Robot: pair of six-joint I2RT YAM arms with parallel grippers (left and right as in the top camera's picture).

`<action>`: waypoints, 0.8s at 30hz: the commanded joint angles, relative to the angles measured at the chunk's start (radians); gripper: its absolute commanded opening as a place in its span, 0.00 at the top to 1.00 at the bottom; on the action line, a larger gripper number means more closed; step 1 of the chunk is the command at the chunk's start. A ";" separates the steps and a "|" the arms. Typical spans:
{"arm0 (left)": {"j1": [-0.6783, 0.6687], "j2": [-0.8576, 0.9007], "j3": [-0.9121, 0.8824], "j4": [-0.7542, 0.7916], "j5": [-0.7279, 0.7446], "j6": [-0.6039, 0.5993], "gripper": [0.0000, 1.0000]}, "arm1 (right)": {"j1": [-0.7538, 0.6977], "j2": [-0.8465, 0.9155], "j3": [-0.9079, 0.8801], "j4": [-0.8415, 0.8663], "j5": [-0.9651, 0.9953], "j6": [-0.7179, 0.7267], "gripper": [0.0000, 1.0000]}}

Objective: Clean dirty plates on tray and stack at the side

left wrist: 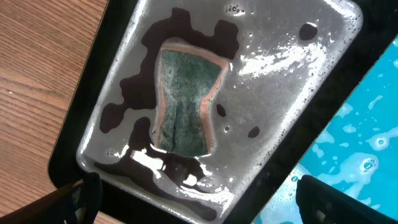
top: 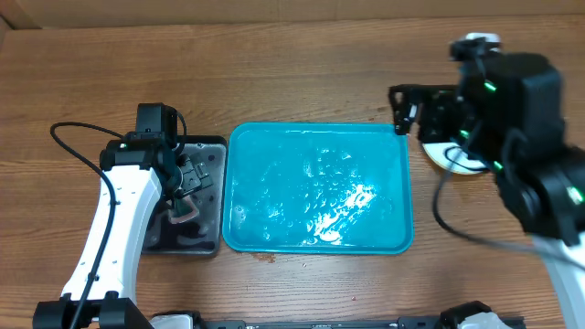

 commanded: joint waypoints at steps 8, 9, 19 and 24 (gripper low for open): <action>-0.007 -0.011 -0.001 0.000 -0.009 -0.007 0.00 | -0.121 -0.522 -0.475 0.424 0.000 0.032 0.00; -0.007 -0.011 -0.001 0.000 -0.009 -0.007 0.01 | -0.137 -0.570 -0.532 0.455 0.000 0.057 0.00; -0.007 -0.011 -0.001 0.000 -0.009 -0.007 0.00 | -0.269 -0.921 -1.027 0.772 -0.072 0.188 0.00; -0.007 -0.011 -0.001 0.000 -0.009 -0.007 0.01 | -0.288 -1.014 -1.217 0.975 -0.130 0.187 0.00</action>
